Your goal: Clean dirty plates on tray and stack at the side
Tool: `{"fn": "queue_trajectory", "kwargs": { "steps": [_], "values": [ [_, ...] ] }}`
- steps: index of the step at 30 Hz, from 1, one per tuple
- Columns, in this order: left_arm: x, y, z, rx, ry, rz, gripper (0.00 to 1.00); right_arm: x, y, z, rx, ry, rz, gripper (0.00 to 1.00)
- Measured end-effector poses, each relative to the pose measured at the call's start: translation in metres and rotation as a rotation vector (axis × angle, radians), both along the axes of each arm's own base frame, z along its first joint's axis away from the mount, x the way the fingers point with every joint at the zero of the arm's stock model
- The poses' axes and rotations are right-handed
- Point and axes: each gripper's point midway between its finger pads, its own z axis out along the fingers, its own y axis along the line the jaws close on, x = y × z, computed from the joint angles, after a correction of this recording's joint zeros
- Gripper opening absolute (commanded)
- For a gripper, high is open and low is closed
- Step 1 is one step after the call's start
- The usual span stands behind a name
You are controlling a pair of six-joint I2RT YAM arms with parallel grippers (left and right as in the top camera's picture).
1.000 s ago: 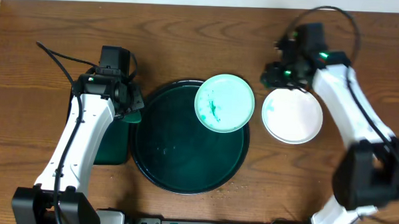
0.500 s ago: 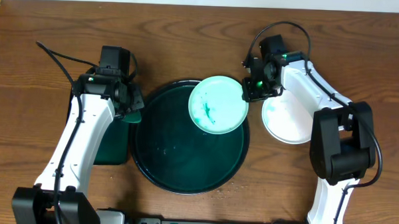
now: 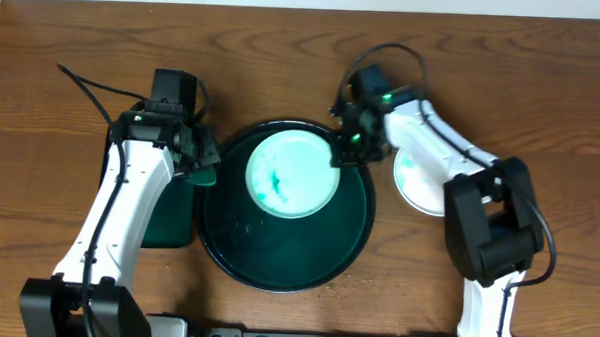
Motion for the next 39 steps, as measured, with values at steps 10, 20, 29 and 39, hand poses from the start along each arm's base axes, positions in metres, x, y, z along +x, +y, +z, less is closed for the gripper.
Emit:
{"fn": "queue_trajectory", "kwargs": {
  "steps": [10, 20, 29, 39],
  "values": [
    [0.001, -0.004, -0.013, -0.027, 0.041, 0.017, 0.07, -0.017, 0.024, -0.029, -0.024, 0.024, -0.123, 0.01],
    [0.004, -0.048, -0.031, -0.050, 0.068, -0.099, 0.07, -0.015, 0.027, -0.031, 0.005, 0.034, -0.162, 0.01],
    [-0.003, -0.091, -0.094, -0.029, 0.217, -0.221, 0.07, -0.015, 0.027, -0.031, 0.005, 0.035, -0.162, 0.01],
    [-0.005, -0.115, -0.113, -0.152, 0.276, -0.287, 0.07, -0.015, 0.027, -0.031, 0.005, 0.035, -0.162, 0.01]
  ]
}}
